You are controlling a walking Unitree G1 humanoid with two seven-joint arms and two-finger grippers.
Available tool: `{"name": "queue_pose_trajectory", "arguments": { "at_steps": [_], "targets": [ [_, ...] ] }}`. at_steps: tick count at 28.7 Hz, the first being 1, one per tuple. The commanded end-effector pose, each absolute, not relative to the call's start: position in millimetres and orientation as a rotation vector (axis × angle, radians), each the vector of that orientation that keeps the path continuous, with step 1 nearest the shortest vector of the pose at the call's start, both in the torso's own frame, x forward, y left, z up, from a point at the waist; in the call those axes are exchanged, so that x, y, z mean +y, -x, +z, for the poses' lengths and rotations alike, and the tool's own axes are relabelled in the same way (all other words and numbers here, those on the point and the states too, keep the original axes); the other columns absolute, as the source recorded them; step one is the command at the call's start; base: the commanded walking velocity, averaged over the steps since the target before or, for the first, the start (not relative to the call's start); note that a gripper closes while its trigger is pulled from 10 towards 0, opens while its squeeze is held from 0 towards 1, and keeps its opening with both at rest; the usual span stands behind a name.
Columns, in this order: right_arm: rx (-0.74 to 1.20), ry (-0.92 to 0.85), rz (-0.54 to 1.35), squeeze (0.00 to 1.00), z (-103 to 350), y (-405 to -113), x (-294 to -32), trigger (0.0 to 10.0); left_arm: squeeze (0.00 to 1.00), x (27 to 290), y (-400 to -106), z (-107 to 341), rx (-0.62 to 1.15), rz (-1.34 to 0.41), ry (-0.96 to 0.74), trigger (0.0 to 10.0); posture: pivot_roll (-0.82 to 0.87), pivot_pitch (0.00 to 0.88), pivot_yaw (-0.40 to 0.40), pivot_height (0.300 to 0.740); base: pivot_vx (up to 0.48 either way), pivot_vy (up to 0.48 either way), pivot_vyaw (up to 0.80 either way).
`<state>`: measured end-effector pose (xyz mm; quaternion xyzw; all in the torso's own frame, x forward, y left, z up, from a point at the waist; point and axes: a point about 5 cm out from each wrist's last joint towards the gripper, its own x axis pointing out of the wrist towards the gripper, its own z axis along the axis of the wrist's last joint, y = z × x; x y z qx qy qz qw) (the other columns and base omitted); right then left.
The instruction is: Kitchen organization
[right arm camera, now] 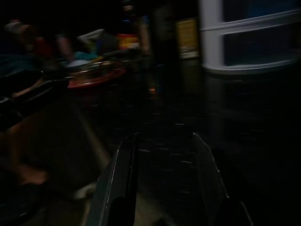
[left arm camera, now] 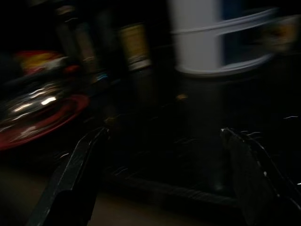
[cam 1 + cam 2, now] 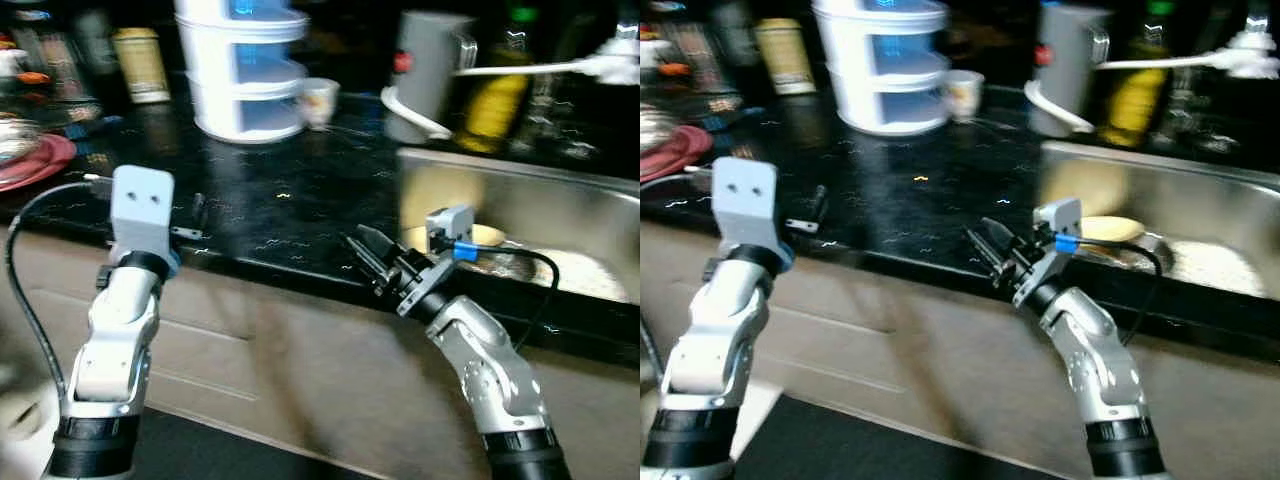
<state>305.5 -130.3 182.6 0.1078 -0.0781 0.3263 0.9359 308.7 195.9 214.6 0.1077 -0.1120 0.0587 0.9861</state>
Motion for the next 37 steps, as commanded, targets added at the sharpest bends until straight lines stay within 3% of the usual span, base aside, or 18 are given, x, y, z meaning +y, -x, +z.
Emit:
{"name": "queue_pose_trajectory", "arguments": {
  "at_steps": [1, 8, 21, 37],
  "targets": [
    [-0.16, -0.216, 0.633, 0.0, 181.3, -307.0, -135.0, 10.0, 0.0, 191.3, -309.8, 211.1, -0.209, 0.098, -0.215, 10.0, -0.01, 0.0, -0.058, 0.74, 0.0, 0.0, 0.0],
    [-0.151, -0.224, 0.598, 0.0, 179.8, -309.3, -136.9, 10.0, 0.0, 192.4, -309.9, 211.3, -0.204, 0.099, -0.213, 10.0, -0.01, 0.0, -0.057, 0.74, 0.0, 0.0, 0.0],
    [-0.143, -0.224, 0.58, 0.0, 178.6, -310.2, -137.5, 10.0, 0.0, 207.5, -312.4, 215.3, -0.2, 0.145, -0.222, 10.0, -0.01, 0.0, -0.057, 0.74, 0.0, 0.336, 0.0],
    [-0.136, -0.215, 0.579, 0.0, 178.1, -309.6, -138.1, 10.0, 0.0, 204.9, -313.5, 215.6, -0.201, 0.136, -0.22, 10.0, -0.01, 0.0, -0.059, 0.74, 0.0, 0.348, 0.0]
  ]
}}
